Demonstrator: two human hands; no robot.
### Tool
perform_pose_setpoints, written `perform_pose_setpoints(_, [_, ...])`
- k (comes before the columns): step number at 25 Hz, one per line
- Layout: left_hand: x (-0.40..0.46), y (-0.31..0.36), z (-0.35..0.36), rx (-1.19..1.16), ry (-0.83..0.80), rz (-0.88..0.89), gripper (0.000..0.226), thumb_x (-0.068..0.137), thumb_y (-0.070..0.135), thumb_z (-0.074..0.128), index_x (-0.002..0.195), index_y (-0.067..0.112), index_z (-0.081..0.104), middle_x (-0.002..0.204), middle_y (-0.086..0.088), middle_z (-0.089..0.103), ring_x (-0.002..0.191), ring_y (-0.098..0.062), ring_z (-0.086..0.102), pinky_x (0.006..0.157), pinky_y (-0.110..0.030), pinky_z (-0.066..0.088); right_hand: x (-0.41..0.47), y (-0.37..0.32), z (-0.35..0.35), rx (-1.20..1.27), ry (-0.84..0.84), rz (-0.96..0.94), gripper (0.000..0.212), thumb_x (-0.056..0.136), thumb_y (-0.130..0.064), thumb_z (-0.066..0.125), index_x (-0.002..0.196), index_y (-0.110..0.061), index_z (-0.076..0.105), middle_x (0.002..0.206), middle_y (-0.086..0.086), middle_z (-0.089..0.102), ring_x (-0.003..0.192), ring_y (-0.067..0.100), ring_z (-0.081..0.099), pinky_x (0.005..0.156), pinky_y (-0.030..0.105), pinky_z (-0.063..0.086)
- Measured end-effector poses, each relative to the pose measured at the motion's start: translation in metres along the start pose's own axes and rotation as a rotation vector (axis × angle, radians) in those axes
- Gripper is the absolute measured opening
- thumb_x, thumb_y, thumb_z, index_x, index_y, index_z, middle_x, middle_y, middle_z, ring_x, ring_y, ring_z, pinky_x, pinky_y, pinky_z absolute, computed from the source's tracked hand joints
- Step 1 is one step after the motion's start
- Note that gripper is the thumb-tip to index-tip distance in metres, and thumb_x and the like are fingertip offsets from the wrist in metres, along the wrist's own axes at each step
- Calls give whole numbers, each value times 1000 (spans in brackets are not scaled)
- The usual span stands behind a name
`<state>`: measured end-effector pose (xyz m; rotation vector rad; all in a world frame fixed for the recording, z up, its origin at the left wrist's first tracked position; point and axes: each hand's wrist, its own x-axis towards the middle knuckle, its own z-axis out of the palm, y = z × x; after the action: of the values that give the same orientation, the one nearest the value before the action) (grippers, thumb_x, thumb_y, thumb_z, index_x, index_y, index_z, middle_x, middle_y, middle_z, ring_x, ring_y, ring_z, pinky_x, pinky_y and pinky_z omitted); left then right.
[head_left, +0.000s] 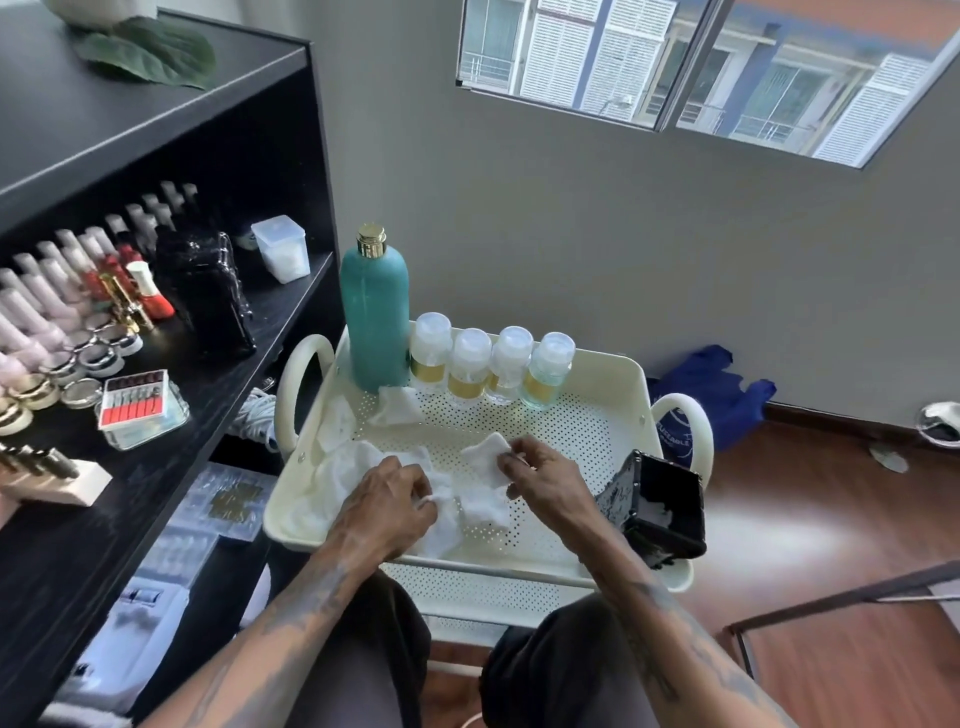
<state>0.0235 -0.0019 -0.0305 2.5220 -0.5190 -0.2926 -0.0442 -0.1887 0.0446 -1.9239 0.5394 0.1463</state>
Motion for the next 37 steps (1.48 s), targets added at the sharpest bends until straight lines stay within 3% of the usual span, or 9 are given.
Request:
perform_pose_setpoints(4, [2,-1,3,-18,13,8,21,88,38,58,98,23,67,99,4,56,90,-14,58,80,-31,50,-32,-20,-22,111,5,-104,13,94,-23,60,103,-13,62,96,8,70,73,15,68,59,26,53])
perform_pose_setpoints(7, [5,-4,5,-29,11,13,20,88,39,58,95,24,68,94,6,55,87,-14,57,77,-31,47,-67,-26,-61,62,247,-296,8,89,-28,67,87,-22,63,78,0,68,60,10,65,51,24,51])
perform_pose_setpoints(12, [4,-5,5,-26,21,24,19,89,44,57,78,30,61,85,10,54,77,-9,56,70,-29,43,-99,-11,-122,-690,729,-553,6,88,-19,66,89,-17,60,89,-6,57,58,12,51,51,27,44])
perform_pose_setpoints(19, [2,-4,2,-32,18,39,18,92,41,57,82,28,64,86,8,55,78,-11,57,72,-30,43,-61,-12,-110,-1312,183,2,20,91,-39,59,89,-20,67,84,-4,63,71,20,57,62,30,42])
perform_pose_setpoints(23, [1,-2,1,-28,18,36,17,92,40,58,85,27,66,87,7,56,79,-13,58,72,-29,43,-46,-27,-105,-1544,-129,152,20,90,-17,54,103,-14,69,81,-1,55,73,20,52,63,30,43])
perform_pose_setpoints(26, [0,-1,0,-40,17,30,13,90,37,61,87,26,67,87,7,56,79,-13,58,72,-29,44,-57,-36,-118,-1357,-275,186,34,85,-15,51,115,-20,66,89,-1,64,78,20,60,62,29,51])
perform_pose_setpoints(31, [-2,1,-3,-37,12,-2,10,88,35,61,88,27,67,89,9,56,82,-13,59,73,-29,45,-95,-7,-167,-849,53,-106,74,61,-65,51,131,-42,49,124,-19,54,89,6,57,91,30,48])
perform_pose_setpoints(34, [-3,2,-2,-86,33,6,17,92,34,57,91,24,71,88,8,60,84,-15,61,74,-31,48,-96,18,-163,-817,-33,-53,97,68,-53,74,148,-40,21,137,-20,34,95,7,57,92,28,45])
perform_pose_setpoints(37, [-7,1,-1,-138,149,65,22,94,30,57,106,20,72,99,6,68,85,-12,64,77,-32,52,-86,32,-159,-701,16,-92,93,70,-40,79,148,-35,28,134,-17,42,87,6,62,90,28,46])
